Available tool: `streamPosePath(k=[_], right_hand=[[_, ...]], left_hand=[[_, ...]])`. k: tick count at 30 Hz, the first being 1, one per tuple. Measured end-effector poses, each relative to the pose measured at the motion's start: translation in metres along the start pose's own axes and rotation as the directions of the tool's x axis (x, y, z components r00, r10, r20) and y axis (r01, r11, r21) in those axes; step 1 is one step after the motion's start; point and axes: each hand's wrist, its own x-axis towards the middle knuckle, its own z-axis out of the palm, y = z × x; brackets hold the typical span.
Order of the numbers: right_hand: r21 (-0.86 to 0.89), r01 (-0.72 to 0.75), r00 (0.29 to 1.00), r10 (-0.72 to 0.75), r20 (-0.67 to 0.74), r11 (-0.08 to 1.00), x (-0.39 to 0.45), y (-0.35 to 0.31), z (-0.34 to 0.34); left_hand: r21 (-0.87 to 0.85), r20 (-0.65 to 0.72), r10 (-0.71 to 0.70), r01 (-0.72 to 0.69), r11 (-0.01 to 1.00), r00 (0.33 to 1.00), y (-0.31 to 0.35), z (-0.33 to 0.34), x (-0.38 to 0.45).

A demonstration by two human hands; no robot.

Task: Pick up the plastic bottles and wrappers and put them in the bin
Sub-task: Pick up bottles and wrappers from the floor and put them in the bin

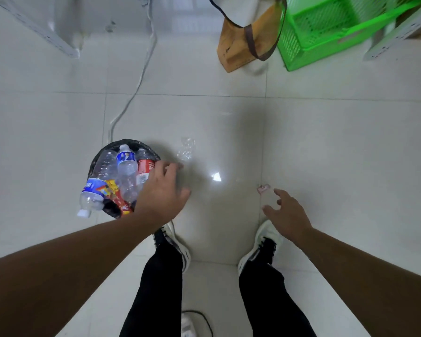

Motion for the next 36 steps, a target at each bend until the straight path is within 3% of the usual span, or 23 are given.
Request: streamPosePath(k=[8, 10, 13, 15, 20, 21, 23, 25, 29, 33, 36], right_hand=[[-0.016, -0.012, 0.999, 0.011, -0.034, 1.000, 0.050, 0.066, 0.000], [-0.036, -0.037, 0.998, 0.036, -0.043, 0.999, 0.080, 0.089, 0.018], [-0.093, -0.021, 0.999, 0.018, -0.026, 0.995, 0.142, 0.116, 0.057], [-0.179, 0.042, 0.999, -0.046, -0.016, 0.983, 0.190, 0.132, 0.086], [-0.455, 0.243, 0.942, -0.321, -0.101, 0.857, 0.273, 0.158, 0.137], [-0.509, 0.282, 0.926, -0.370, -0.078, 0.813, 0.279, 0.163, 0.141], [-0.587, 0.342, 0.905, -0.425, -0.002, 0.733, 0.282, 0.174, 0.140], [-0.549, 0.347, 0.914, -0.406, 0.016, 0.760, 0.271, 0.166, 0.133], [-0.399, 0.201, 0.952, -0.275, -0.137, 0.895, 0.219, 0.135, 0.107], [-0.289, 0.047, 0.994, -0.073, -0.082, 0.956, 0.163, 0.115, 0.088], [-0.254, -0.001, 0.999, -0.007, -0.031, 0.967, 0.124, 0.101, 0.075]], left_hand=[[-0.073, 0.190, -0.236, 0.253, 0.965, 0.953, 0.053, 0.118, 0.053], [0.018, 0.188, -0.230, 0.231, 0.973, 0.955, 0.046, 0.151, 0.079], [0.253, 0.129, -0.120, 0.084, 0.964, 0.984, 0.013, 0.191, 0.145], [0.303, 0.101, -0.140, 0.103, 0.948, 0.985, -0.016, 0.210, 0.200], [0.319, 0.041, -0.365, 0.334, 0.887, 0.930, -0.067, 0.258, 0.298], [0.315, 0.002, -0.375, 0.355, 0.880, 0.927, -0.073, 0.266, 0.303], [0.295, 0.016, -0.286, 0.268, 0.917, 0.958, -0.078, 0.274, 0.302], [0.216, 0.076, -0.221, 0.201, 0.956, 0.972, -0.079, 0.267, 0.290], [0.075, 0.087, -0.205, 0.199, 0.977, 0.975, -0.042, 0.234, 0.250], [0.016, 0.084, -0.156, 0.155, 0.988, 0.984, -0.008, 0.199, 0.197], [-0.034, 0.111, -0.140, 0.144, 0.989, 0.984, 0.011, 0.177, 0.158]])
